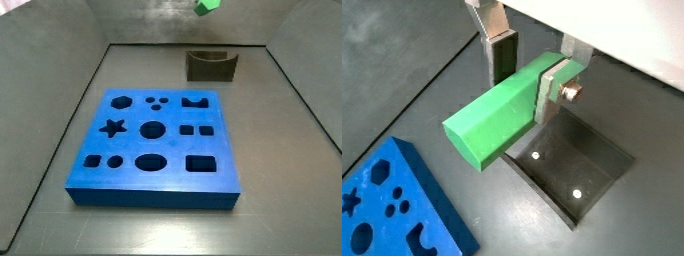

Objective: Pick up the hexagon object. Move up. Place the hexagon object on the fixture. Regrasp the hexagon object. Move to above the board. Insert the hexagon object.
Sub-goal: Place the hexagon object on the fixture.

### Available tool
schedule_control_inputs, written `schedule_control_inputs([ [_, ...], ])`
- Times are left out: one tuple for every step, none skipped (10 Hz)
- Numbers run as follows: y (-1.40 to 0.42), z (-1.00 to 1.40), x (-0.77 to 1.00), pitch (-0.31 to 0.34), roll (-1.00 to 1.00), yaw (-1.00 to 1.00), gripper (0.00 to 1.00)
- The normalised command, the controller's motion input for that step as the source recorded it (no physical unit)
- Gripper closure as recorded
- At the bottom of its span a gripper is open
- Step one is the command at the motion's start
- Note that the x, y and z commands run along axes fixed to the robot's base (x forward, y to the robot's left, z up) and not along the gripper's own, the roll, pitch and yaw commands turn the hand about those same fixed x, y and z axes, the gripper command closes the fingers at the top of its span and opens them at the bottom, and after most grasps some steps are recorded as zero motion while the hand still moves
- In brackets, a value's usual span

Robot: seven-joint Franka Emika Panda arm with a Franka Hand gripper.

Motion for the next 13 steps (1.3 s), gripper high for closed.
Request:
schedule_control_inputs([
  [0.04, -0.01, 0.30, 0.077, -0.17, -0.07, 1.00],
  [0.04, -0.01, 0.24, 0.081, -0.17, -0.07, 1.00],
  [0.04, -0.02, 0.17, 0.086, -0.16, -0.06, 1.00],
  [0.07, -1.00, 0.14, 0.033, -1.00, -0.15, 1.00],
  [0.08, -1.00, 0.13, 0.030, -1.00, -0.15, 1.00],
  [0.09, -1.00, 0.14, 0.044, -1.00, -0.16, 1.00],
  [0.09, -1.00, 0.15, 0.062, -1.00, -0.15, 1.00],
  [0.10, -1.00, 0.17, 0.070, -1.00, -0.16, 1.00],
  [0.11, -1.00, 0.18, 0.070, -1.00, -0.17, 1.00],
  [0.12, -1.00, 0.18, 0.061, -0.87, -0.16, 1.00],
  [0.12, -1.00, 0.19, 0.047, -0.70, -0.15, 1.00],
  [0.13, -1.00, 0.21, 0.039, -0.49, -0.14, 1.00],
  [0.12, -0.90, 0.19, 0.039, -0.39, -0.13, 1.00],
])
